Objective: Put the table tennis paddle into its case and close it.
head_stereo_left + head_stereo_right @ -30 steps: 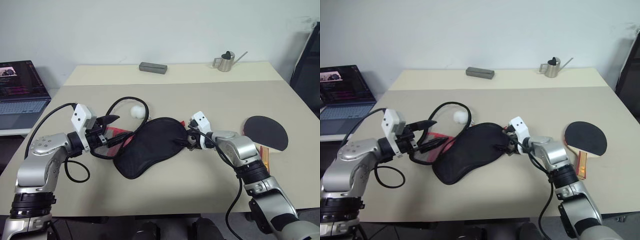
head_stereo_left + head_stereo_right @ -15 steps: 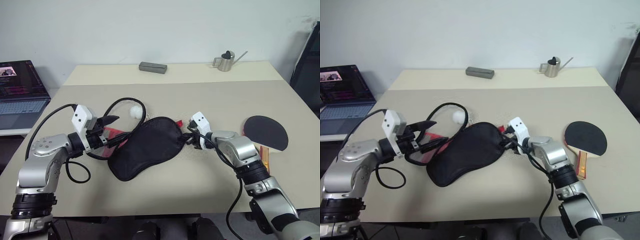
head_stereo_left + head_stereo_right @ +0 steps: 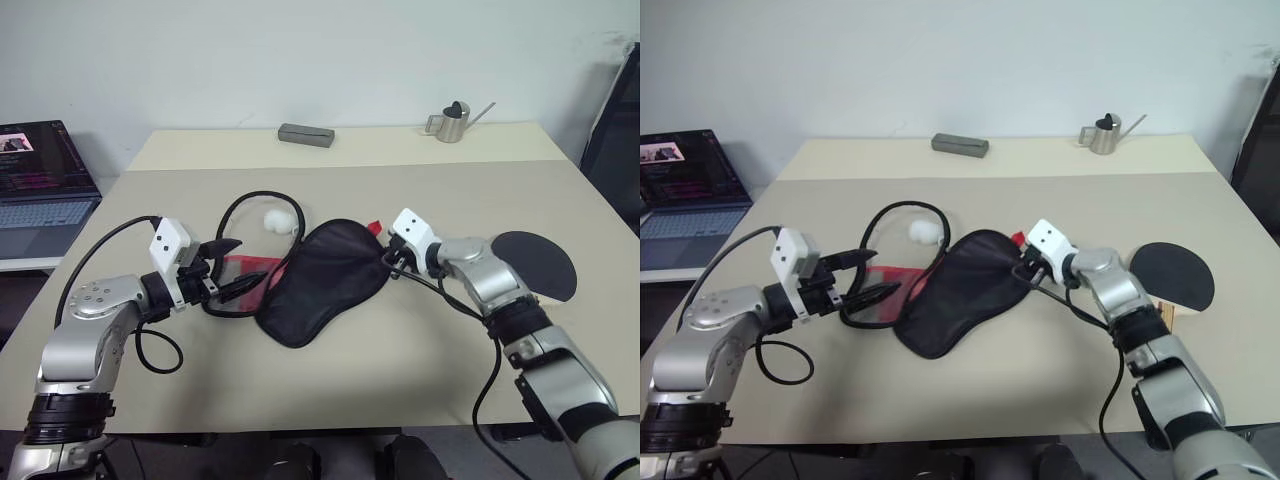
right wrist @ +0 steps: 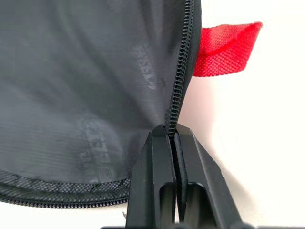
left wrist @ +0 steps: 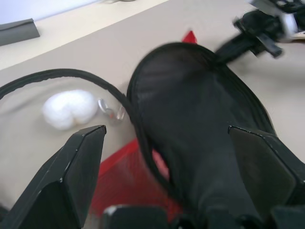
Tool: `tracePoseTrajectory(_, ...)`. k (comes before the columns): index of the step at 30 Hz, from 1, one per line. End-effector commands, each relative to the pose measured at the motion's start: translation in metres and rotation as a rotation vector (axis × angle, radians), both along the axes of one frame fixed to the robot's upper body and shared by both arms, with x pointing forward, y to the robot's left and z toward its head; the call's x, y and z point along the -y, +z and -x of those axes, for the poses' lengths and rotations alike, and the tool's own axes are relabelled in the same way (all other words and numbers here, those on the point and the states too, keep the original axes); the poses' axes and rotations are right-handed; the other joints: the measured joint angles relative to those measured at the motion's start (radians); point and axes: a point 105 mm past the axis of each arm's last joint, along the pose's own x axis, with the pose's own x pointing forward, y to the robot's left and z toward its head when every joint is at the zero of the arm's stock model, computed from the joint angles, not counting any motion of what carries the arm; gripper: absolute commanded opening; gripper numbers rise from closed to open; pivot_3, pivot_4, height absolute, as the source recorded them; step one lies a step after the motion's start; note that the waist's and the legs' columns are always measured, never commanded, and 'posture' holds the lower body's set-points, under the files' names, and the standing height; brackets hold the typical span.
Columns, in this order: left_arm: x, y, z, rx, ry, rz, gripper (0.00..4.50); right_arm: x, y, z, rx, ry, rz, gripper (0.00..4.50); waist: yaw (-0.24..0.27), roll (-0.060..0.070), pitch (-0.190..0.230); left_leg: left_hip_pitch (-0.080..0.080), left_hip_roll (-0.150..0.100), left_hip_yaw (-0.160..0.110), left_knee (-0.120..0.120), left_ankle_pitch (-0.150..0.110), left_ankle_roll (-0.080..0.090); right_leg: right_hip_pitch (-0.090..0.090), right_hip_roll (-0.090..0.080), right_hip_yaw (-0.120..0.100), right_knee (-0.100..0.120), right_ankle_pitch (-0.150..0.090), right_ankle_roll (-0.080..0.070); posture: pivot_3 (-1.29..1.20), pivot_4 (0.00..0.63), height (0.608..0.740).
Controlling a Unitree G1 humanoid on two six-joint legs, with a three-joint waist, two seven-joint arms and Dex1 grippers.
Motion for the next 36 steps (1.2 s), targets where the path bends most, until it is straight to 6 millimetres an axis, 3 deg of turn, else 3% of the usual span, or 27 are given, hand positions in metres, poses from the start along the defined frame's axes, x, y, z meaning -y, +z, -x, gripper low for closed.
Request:
tracePoseTrajectory(1,0.003,0.011,0.003,0.053,-0.014,-0.008,4.5,-0.002,0.029,-0.016,0.189,0.052,0.108,0.02,-0.002,0.0,0.0,0.0,0.0,0.0,0.0,0.0,0.0,0.0,0.0,0.0,0.0,0.0,0.0,0.0,0.15,0.74)
tracePoseTrajectory(10,0.004,0.01,0.005,0.051,-0.011,-0.013,4.5,-0.016,0.069,-0.037,0.485,0.114,0.323,0.02,-0.004,0.0,0.0,-0.001,0.001,0.002,-0.001,0.0,-0.001,-0.002,0.0,0.002,0.0,0.0,0.0,0.0,0.15,0.74)
tracePoseTrajectory(15,0.004,0.009,0.005,0.049,-0.011,-0.014,4.5,-0.024,0.071,-0.039,0.49,0.129,0.321,0.02,-0.008,0.0,0.0,-0.004,0.001,0.003,-0.002,0.001,-0.002,-0.008,0.0,0.003,0.001,0.0,-0.001,0.0,0.15,0.74)
tracePoseTrajectory(18,0.005,0.008,0.005,0.047,-0.014,-0.015,4.5,-0.027,0.071,-0.039,0.496,0.123,0.323,0.6,-0.011,0.0,0.0,-0.005,0.001,0.003,-0.002,0.001,-0.002,-0.009,0.0,0.003,0.001,0.0,-0.001,0.0,0.15,0.74)
tracePoseTrajectory(21,0.006,0.008,0.004,0.046,-0.019,-0.016,4.5,-0.024,0.076,-0.044,0.557,0.07,0.355,1.59,-0.015,0.0,0.0,-0.005,0.001,0.003,-0.002,0.001,-0.002,-0.009,0.0,0.003,0.001,0.0,-0.001,0.0,0.15,0.74)
tracePoseTrajectory(27,0.011,0.008,0.003,0.044,-0.041,-0.014,4.5,-0.009,0.114,-0.053,0.617,-0.096,0.205,1.59,-0.024,0.0,0.0,-0.005,0.001,0.003,-0.002,0.001,-0.002,-0.009,0.0,0.003,0.001,0.0,-0.001,0.0,0.15,0.74)
tracePoseTrajectory(31,0.011,0.009,0.002,0.044,-0.049,-0.017,4.5,0.008,0.121,-0.054,0.453,-0.17,-0.023,1.59,-0.027,0.0,0.0,-0.005,0.001,0.003,-0.003,0.001,-0.002,-0.009,0.0,0.003,0.001,0.0,-0.001,0.0,0.15,0.74)
tracePoseTrajectory(36,0.014,0.009,0.002,0.037,-0.068,-0.013,4.5,0.02,0.078,-0.031,0.001,-0.101,-0.293,1.59,-0.026,-0.001,0.0,-0.005,0.001,0.003,-0.003,0.001,-0.002,-0.008,0.001,0.003,0.001,0.001,-0.001,0.0,0.15,0.74)
